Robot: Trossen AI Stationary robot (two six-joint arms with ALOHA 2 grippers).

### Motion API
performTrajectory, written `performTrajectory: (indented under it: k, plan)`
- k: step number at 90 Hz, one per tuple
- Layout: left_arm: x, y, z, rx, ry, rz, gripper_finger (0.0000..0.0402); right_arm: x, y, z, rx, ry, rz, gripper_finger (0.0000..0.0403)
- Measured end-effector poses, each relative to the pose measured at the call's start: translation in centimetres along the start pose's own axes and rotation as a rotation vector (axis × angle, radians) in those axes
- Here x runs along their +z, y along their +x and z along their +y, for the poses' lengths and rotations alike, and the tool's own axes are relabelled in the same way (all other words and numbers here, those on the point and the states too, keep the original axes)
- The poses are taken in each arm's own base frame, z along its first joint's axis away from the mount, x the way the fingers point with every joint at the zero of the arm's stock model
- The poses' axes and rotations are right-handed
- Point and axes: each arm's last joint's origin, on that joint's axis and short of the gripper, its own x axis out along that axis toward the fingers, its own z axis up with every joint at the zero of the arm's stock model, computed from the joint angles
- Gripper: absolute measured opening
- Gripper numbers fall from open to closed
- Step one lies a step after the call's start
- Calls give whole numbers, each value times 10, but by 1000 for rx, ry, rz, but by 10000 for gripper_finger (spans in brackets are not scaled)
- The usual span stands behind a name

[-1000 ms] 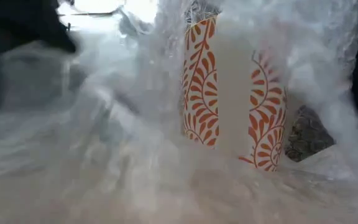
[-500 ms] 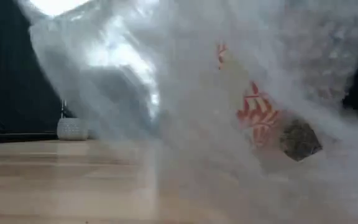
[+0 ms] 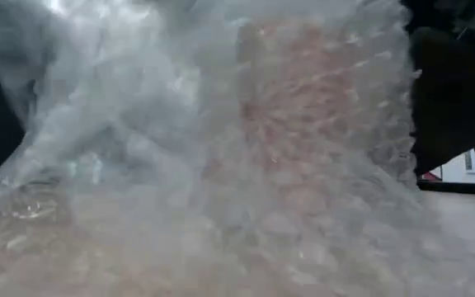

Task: Wrap mug
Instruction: Wrap the orange patterned mug with the transparent bubble wrap

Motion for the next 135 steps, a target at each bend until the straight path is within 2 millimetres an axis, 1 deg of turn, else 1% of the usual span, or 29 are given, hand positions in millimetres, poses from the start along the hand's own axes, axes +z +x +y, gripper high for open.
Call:
performTrajectory:
  k: [11, 23, 30, 38, 47, 55, 60, 68, 73, 78, 85, 94, 100, 106, 114, 120, 135]
  plan:
    - [-10, 8, 0, 2, 0, 2, 0, 1, 1, -1, -3, 4, 1, 187]
    - [-31, 18, 4, 18, 10, 62, 0, 2, 1, -2, -4, -5, 3, 187]
    - [-39, 23, 5, 26, -6, 77, 0, 6, -5, 0, 8, -51, 30, 187]
    - [-44, 26, 5, 29, -24, 79, 0, 18, -21, 4, 37, -74, 50, 187]
    - [-45, 27, 5, 30, -23, 85, 0, 32, -42, 5, 32, -88, 64, 187]
    - [-46, 27, 5, 29, -23, 84, 0, 49, -70, 4, 22, -124, 69, 187]
    - [-45, 27, 5, 27, -26, 75, 0, 61, -89, 1, 17, -142, 62, 187]
    - [-45, 27, 5, 22, -30, 64, 0, 80, -111, -10, 9, -162, 43, 187]
    - [-45, 27, 4, 17, -30, 65, 0, 91, -119, -18, -10, -153, -14, 187]
    - [-45, 27, 4, 15, -30, 64, 0, 103, -122, -26, -56, -132, -95, 187]
    - [-45, 27, 4, 11, -30, 65, 0, 115, -115, -37, -121, -94, -146, 187]
    - [-45, 27, 4, -3, -31, 69, 0, 121, -91, -46, -161, -41, -127, 187]
    - [-45, 27, 3, -7, -35, 69, 0, 119, -74, -43, -160, -43, -111, 187]
    - [-45, 27, 3, -8, -36, 67, 0, 115, -58, -35, -102, -55, -67, 187]
    - [-45, 27, 3, -9, -40, 68, 0, 104, -37, -29, -58, -72, 38, 187]
    - [-45, 27, 3, -8, -58, 68, 0, 95, -26, -24, -64, -63, 84, 187]
    - [-46, 27, 3, -10, -60, 74, 0, 82, -1, -17, -109, -74, 115, 187]
